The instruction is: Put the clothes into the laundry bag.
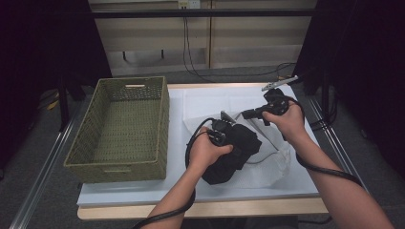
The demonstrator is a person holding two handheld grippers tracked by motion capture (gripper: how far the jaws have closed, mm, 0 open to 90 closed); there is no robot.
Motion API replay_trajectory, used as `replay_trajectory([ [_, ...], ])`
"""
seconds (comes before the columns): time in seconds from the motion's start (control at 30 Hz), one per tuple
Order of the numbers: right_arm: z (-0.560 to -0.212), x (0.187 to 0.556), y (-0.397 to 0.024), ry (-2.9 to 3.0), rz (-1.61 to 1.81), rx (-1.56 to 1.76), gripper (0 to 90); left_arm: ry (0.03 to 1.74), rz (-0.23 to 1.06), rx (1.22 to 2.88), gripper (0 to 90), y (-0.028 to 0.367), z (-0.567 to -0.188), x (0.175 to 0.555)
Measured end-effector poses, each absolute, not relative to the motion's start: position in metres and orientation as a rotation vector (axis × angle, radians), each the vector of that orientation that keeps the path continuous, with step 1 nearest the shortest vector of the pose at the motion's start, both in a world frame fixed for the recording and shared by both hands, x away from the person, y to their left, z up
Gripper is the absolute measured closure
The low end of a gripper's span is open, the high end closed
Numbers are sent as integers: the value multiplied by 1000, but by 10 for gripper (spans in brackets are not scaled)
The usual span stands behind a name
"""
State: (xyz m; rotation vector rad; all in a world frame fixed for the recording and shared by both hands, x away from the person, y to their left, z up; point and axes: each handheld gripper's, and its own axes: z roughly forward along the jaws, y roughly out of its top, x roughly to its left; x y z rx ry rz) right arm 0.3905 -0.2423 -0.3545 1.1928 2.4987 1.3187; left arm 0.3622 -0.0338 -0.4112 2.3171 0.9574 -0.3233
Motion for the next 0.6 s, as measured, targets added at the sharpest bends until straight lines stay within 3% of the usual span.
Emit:
replay_trajectory([
  [0.6,-349,388,-245,2487,1345,1186,900,1029,-272,2256,639,-36,-417,371],
])
